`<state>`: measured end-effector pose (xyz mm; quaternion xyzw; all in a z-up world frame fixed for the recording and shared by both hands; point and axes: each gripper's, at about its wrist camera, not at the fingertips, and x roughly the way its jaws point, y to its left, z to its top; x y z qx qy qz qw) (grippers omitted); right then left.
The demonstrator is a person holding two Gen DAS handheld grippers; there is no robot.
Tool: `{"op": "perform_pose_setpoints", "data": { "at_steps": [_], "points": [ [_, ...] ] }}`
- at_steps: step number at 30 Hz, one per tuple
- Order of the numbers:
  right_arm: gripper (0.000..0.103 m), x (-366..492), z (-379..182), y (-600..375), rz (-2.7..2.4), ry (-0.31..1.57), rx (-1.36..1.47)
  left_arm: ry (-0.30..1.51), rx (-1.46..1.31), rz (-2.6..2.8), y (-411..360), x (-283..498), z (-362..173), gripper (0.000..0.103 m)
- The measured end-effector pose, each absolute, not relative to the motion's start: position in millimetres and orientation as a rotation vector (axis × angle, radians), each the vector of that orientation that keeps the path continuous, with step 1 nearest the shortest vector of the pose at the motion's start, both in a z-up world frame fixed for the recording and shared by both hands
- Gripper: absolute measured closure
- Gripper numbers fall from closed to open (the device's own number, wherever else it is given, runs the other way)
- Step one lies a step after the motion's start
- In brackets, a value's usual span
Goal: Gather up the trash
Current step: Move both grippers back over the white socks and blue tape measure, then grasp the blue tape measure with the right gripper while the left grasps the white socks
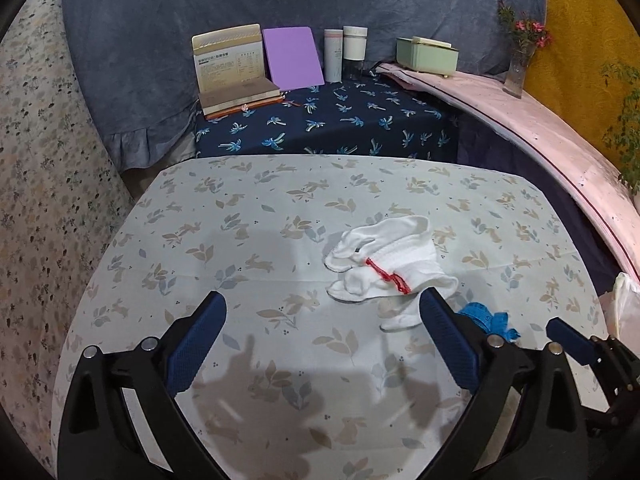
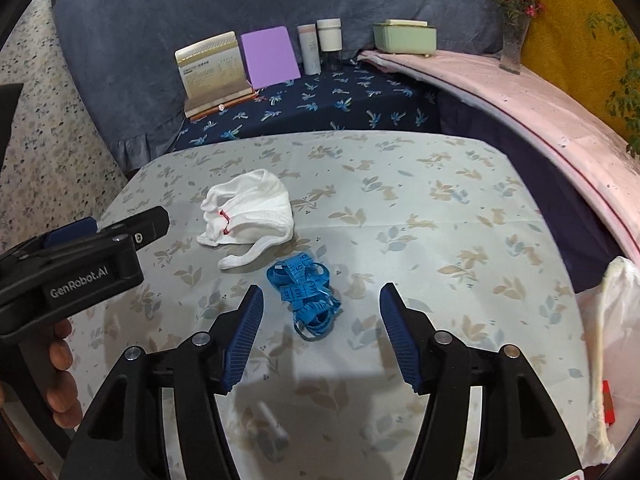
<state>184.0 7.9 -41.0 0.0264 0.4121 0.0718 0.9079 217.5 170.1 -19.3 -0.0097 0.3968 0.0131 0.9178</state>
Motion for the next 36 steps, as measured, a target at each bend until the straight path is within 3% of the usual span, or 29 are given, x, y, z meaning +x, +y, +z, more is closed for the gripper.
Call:
{"op": "perform_pose_setpoints", "data": {
  "at_steps": [10,12,15,29,32,34,36],
  "points": [
    [0.047,208.4,-69.5,15.4,0.162,0.902,0.081,0.864,-0.050,-0.011,157.4,248.6,-37.6,0.007],
    [0.070,211.0,-72.6,14.9,0.164,0.908,0.075,0.873,-0.065,-0.022,153.7,254.5,-40.5,0.007],
    [0.080,211.9,-72.5,9.3,0.163,0.902,0.081,0.881,-0.079,-0.030,147.6,262.9,-43.6,0.007],
    [0.082,215.9,-61.2,-33.5,0.097,0.861,0.197,0.964,-0.111,-0.070,121.4,291.7,-72.5,0.008],
    [0.082,216.2,-63.9,-34.5,0.097,0.867,0.206,0.992,-0.129,-0.098,119.7,292.2,-77.7,0.029],
    [0.082,215.9,-65.6,-36.2,0.096,0.871,0.214,0.997,-0.128,-0.099,118.5,291.2,-79.4,0.037],
    [0.082,215.2,-66.4,-37.9,0.094,0.872,0.220,0.999,-0.132,-0.119,117.3,288.5,-78.4,0.059]
  ]
}}
